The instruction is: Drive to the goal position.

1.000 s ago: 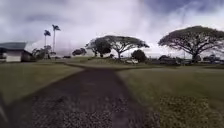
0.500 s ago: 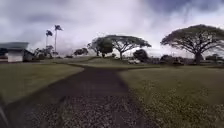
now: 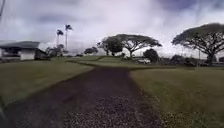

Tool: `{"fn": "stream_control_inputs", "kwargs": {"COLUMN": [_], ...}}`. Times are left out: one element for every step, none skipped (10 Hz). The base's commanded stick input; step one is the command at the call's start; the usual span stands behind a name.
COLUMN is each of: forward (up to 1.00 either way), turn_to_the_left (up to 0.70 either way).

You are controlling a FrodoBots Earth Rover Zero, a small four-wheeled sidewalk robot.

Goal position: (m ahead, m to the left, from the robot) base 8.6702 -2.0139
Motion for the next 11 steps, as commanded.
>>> {"fn": "stream_control_inputs", "kwargs": {"forward": [0.50,0.50,0.50,0.50,0.50,0.50,0.50,0.50,0.50,0.50,0.50], "turn_to_the_left": [0.40,0.31,0.21,0.12,0.02,0.00,-0.03,-0.22,-0.41,-0.27,0.00]}}
